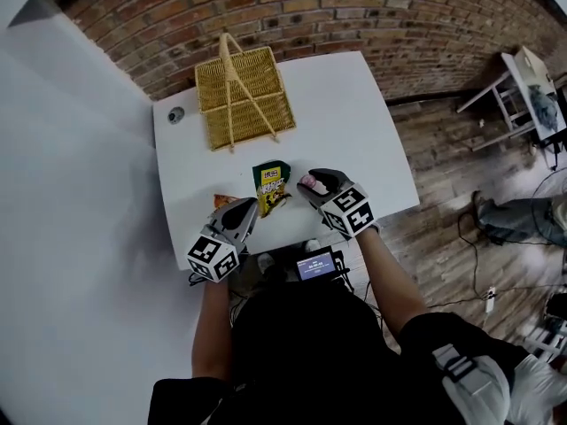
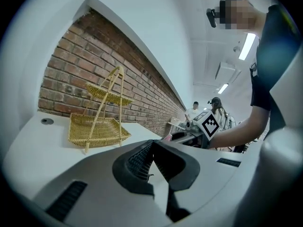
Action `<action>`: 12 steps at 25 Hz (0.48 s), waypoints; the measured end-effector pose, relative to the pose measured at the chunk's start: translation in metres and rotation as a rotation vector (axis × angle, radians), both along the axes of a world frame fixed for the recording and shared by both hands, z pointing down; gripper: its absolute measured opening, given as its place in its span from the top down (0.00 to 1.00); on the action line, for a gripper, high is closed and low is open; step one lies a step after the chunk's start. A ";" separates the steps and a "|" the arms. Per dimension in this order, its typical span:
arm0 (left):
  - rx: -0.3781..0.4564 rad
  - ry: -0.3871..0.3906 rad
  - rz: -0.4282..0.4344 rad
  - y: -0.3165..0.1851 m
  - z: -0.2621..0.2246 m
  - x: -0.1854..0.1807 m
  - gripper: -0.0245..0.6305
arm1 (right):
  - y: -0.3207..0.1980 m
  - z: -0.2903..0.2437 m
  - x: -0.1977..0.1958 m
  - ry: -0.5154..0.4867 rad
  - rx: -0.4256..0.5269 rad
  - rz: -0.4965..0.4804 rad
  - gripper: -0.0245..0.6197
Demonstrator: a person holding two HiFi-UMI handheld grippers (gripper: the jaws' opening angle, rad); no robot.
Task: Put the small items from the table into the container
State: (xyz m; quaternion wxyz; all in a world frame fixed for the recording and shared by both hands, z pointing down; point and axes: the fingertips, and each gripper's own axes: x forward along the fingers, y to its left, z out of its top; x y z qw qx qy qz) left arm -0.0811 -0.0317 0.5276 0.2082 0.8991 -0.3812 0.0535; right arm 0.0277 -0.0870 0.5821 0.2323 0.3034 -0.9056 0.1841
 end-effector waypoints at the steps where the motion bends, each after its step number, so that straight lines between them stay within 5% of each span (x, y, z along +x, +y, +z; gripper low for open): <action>1: 0.010 0.003 0.000 -0.002 -0.002 0.000 0.95 | -0.002 -0.007 -0.001 -0.006 0.010 -0.004 0.68; 12: 0.086 0.029 -0.005 -0.015 -0.027 -0.003 0.95 | -0.005 -0.074 -0.014 -0.084 0.121 -0.041 0.68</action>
